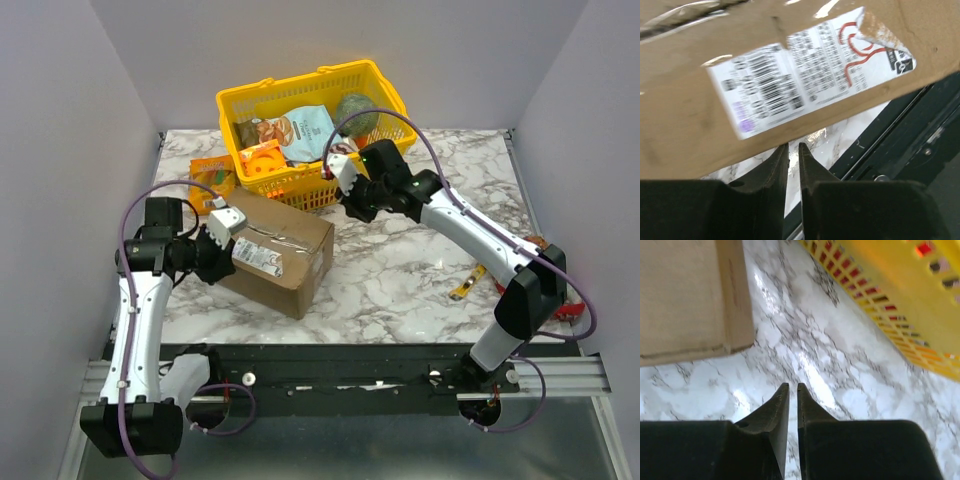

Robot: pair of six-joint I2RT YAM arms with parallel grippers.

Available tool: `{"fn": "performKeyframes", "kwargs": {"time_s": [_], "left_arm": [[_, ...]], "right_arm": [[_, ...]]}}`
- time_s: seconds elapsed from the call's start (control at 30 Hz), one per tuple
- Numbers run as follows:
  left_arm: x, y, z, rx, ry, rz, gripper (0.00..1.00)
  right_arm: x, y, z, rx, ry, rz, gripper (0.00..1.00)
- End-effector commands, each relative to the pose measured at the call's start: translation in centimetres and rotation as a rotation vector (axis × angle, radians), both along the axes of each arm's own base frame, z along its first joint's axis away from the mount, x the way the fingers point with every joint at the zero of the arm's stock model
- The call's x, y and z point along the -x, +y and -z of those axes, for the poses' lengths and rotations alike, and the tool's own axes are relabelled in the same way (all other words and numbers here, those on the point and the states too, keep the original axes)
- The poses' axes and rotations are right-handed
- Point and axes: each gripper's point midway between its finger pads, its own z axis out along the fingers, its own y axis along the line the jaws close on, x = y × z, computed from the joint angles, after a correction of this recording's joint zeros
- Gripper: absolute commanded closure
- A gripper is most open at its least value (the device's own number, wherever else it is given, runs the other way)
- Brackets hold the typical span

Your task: Unpack the express box

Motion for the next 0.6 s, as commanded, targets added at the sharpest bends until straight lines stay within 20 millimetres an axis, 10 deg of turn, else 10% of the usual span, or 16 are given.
{"fn": "performKeyframes", "kwargs": {"time_s": [0.0,0.3,0.57], "left_arm": [[-7.4,2.9,-8.5,0.085,-0.252,-0.342,0.74],[-11.6,11.8,-2.6,-0.161,-0.149,-0.77,1.0],[-9.1,8.6,3.7,-0.079,0.04,-0.65,1.0]], "right_arm": [[2.9,-1.9,1.8,0.052,0.096,0.001,0.83],[3.7,-0.2,2.5,-0.009,0.178,-0.034,0.95],[4.9,1.5,1.8,-0.067,0.256,-0.117,0.99]]}}
